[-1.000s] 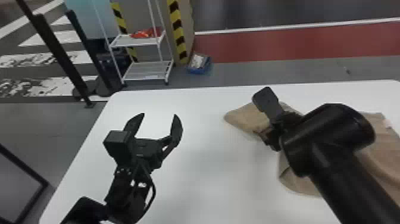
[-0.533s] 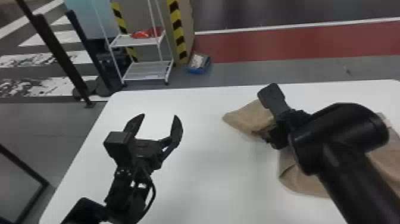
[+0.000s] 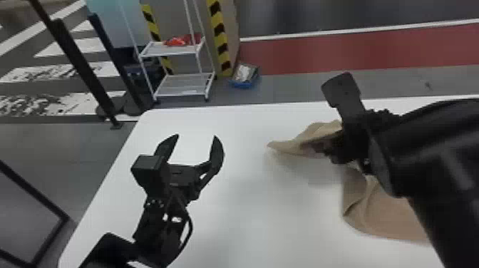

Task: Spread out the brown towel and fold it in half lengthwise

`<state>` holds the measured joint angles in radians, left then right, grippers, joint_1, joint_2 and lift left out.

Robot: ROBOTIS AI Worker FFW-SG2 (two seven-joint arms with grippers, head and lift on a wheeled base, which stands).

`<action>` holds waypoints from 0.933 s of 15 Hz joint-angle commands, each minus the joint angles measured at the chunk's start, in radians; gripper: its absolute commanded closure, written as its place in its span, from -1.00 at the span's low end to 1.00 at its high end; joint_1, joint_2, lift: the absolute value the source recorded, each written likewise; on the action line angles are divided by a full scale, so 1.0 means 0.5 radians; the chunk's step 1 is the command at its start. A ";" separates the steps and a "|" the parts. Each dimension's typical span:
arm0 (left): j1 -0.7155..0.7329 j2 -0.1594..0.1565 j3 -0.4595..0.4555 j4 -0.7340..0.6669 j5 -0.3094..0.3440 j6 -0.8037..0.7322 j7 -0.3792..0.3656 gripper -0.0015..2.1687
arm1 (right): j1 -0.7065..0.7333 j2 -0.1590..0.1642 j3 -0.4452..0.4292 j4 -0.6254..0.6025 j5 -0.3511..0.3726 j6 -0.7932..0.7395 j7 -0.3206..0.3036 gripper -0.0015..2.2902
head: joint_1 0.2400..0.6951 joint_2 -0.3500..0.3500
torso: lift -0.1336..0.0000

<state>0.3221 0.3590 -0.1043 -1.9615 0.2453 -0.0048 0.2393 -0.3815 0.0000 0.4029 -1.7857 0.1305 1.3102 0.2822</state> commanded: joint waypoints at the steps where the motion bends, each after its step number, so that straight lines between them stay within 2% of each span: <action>1: -0.003 0.000 0.000 -0.001 0.000 0.002 0.000 -0.92 | -0.022 0.002 -0.036 -0.092 -0.083 0.090 -0.003 0.68 | 1.00 0.67 | -0.86; 6: 0.015 0.000 0.018 -0.004 -0.003 0.002 0.003 -0.92 | -0.179 0.002 -0.312 -0.089 -0.411 0.041 -0.043 0.68 | 1.00 0.66 | -0.86; 7: 0.022 0.000 0.022 -0.007 -0.003 0.002 0.003 -0.92 | -0.203 0.002 -0.395 -0.055 -0.503 -0.100 -0.046 0.68 | 0.99 0.66 | -0.86; 8: 0.025 0.000 0.022 -0.007 -0.003 0.002 0.003 -0.92 | -0.234 0.002 -0.490 0.006 -0.675 -0.192 -0.049 0.68 | 0.90 0.64 | -0.86; 9: 0.031 -0.003 0.022 -0.013 -0.009 0.002 0.003 -0.92 | -0.252 0.002 -0.570 0.025 -0.786 -0.241 -0.067 0.68 | 0.83 0.63 | -0.86; 14: 0.037 -0.003 0.025 -0.019 -0.015 0.002 0.003 -0.92 | -0.209 0.002 -0.588 -0.024 -0.915 -0.308 -0.070 0.68 | 0.65 0.61 | -0.86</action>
<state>0.3405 0.3574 -0.0921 -1.9697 0.2390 -0.0037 0.2410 -0.4992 0.0000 0.1127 -1.7872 -0.3024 1.1721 0.2483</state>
